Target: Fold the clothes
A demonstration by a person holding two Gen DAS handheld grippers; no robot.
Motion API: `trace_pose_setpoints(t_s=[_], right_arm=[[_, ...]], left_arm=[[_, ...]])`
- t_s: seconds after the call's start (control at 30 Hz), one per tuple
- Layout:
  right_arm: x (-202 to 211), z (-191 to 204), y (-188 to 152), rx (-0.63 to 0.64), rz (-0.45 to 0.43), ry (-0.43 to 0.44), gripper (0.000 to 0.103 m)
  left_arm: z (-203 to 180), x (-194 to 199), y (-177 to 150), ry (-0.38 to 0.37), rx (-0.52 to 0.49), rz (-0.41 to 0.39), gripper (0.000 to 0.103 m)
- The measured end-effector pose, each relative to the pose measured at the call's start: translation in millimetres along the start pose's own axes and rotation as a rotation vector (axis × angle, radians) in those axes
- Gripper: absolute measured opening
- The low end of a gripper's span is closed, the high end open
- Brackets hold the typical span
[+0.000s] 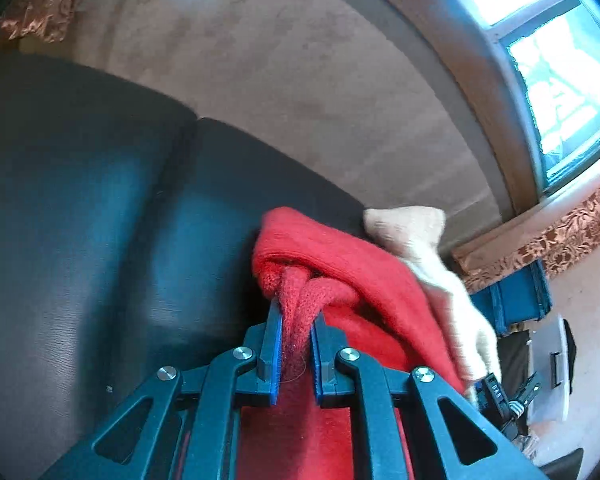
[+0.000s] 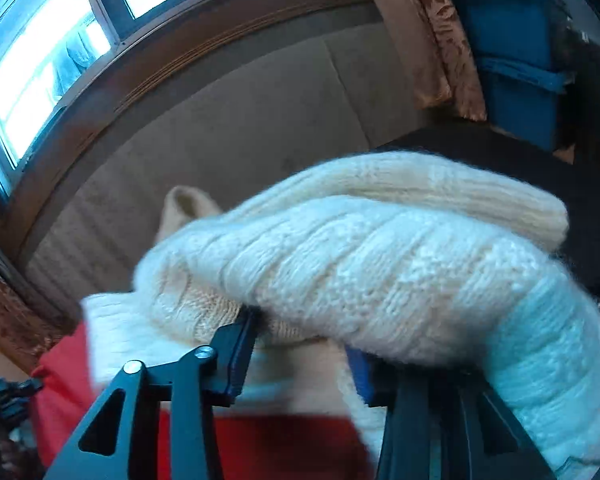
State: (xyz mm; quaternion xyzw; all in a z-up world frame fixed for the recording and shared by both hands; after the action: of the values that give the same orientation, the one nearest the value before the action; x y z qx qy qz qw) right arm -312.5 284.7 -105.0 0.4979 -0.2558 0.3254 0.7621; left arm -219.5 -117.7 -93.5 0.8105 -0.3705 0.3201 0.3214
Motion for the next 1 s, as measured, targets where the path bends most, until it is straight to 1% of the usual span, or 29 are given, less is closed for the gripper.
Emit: trace_pose_setpoints(t_s=[0.03, 0.13, 0.2, 0.27, 0.3, 0.33, 0.37, 0.5, 0.57, 0.63, 0.67, 0.7, 0.77, 0.83, 0.87, 0.9, 1.0], right_arm=[[-2, -6, 3, 0.019, -0.018, -0.039, 0.036], [-6, -20, 9, 0.044, -0.036, -0.116, 0.033], [-8, -42, 18, 0.027, -0.03, -0.182, 0.031], [-14, -55, 26, -0.017, -0.014, -0.232, 0.025], [-19, -65, 31, -0.043, -0.003, -0.258, 0.017], [-23, -75, 36, -0.07, 0.009, -0.284, 0.016], [-23, -78, 36, -0.061, 0.015, -0.295, 0.016], [-29, -79, 39, -0.038, 0.026, -0.303, 0.016], [-34, -74, 40, -0.017, 0.033, -0.288, 0.016], [-36, -69, 41, -0.018, 0.043, -0.258, 0.016], [-37, -65, 35, -0.029, 0.047, -0.231, 0.018], [-33, -54, 28, -0.017, 0.049, -0.216, 0.021], [-24, -29, 11, 0.025, 0.053, -0.196, 0.035], [-12, -10, 0, 0.095, 0.038, -0.203, 0.068], [-6, -4, -5, 0.12, 0.027, -0.207, 0.073], [-1, 2, -9, 0.145, 0.016, -0.212, 0.077], [17, 18, -25, 0.183, -0.005, -0.195, 0.077]], left_arm=[[1, 0, -2, 0.008, -0.01, -0.003, 0.01], [4, 1, -9, 0.033, -0.041, -0.01, 0.01], [12, 8, -8, 0.061, -0.06, -0.019, 0.01], [23, 14, -7, 0.081, -0.052, -0.021, 0.01], [27, 15, -7, 0.08, -0.041, -0.02, 0.01], [29, 16, -6, 0.075, -0.028, -0.019, 0.01], [31, 20, -7, 0.064, -0.019, -0.023, 0.01], [18, 52, -25, 0.136, -0.157, -0.115, 0.011], [29, 51, -25, 0.159, -0.125, -0.09, 0.011], [37, 40, -33, 0.234, -0.15, -0.018, 0.011], [36, 35, -41, 0.301, -0.208, 0.006, 0.013], [30, 31, -48, 0.336, -0.265, 0.016, 0.014], [18, 26, -62, 0.385, -0.373, 0.032, 0.017], [8, 32, -67, 0.397, -0.407, 0.009, 0.017], [4, 36, -68, 0.401, -0.419, -0.004, 0.017], [1, 45, -71, 0.387, -0.428, -0.023, 0.017], [-13, 71, -74, 0.352, -0.459, -0.079, 0.021]])
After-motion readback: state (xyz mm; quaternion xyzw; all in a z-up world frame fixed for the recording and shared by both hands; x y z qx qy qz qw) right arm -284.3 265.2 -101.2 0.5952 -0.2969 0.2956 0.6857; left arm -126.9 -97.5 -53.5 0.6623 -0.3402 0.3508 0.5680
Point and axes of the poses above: each gripper's, at about its wrist camera, not at the fingertips, and x roughly against the way its jaws point, z to its left, y to its top, the point moved 6 cm from there along -x, roughly the way its jaws point, and after that the axes turned 11 degrees about z, right-handed, at the moved point
